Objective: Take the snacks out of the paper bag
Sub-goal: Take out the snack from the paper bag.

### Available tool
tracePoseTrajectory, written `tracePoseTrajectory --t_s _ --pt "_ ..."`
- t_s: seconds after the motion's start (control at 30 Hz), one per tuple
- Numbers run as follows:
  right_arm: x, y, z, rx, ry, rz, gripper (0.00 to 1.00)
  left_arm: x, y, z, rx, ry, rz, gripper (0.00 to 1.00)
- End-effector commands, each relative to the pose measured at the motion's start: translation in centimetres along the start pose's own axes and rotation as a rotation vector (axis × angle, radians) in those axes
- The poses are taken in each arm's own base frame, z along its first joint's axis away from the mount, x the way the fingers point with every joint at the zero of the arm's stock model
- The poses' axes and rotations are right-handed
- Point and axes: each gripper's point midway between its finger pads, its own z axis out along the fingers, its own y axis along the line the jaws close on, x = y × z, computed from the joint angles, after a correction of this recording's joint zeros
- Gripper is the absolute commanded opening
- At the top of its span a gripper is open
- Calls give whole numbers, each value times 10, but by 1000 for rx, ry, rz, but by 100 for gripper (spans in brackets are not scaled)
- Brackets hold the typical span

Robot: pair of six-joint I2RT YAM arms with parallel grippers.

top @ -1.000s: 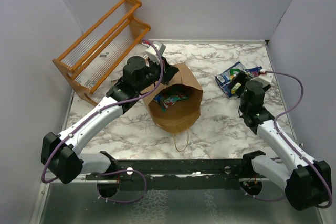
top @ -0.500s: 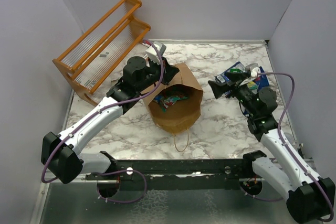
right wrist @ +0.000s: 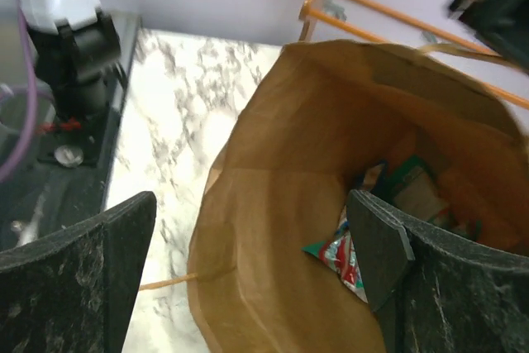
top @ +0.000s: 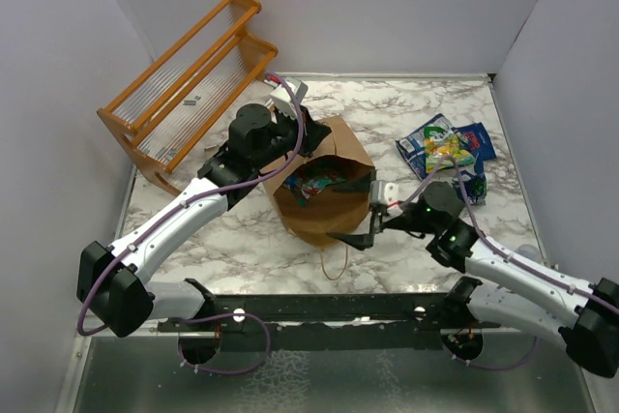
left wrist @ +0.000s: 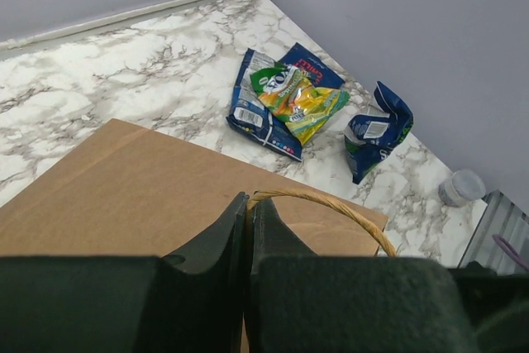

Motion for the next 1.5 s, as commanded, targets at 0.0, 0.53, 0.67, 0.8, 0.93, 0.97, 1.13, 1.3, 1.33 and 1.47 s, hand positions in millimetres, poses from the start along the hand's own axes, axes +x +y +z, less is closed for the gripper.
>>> tracePoseTrajectory --t_s 0.0,0.53,0.67,0.8,0.93,0.97,1.13,1.3,1.33,1.47 --pt "36 -14 19 105 229 -243 98 -18 -10 0 26 -40 12 0" --pt "130 -74 38 256 745 -739 100 -19 -10 0 23 -40 23 0" --pt "151 -86 48 257 768 -727 95 -21 -11 -1 22 -46 27 0" --pt "165 -99 48 253 798 -737 91 -22 -10 -2 14 -49 30 0" --pt "177 -108 50 254 810 -721 91 -22 -13 -3 28 -48 24 0" --pt "178 -111 50 261 806 -719 91 -23 -14 -3 31 -49 25 0" --pt "186 -123 52 291 777 -701 91 -25 -16 -5 34 -56 27 0" --pt "201 -130 61 286 777 -681 88 -26 -16 -5 36 -60 26 0" --pt "206 -129 63 273 778 -676 86 -27 -17 -6 40 -61 26 0" --pt "229 -126 66 242 807 -650 76 -28 -20 -7 48 -65 23 0"
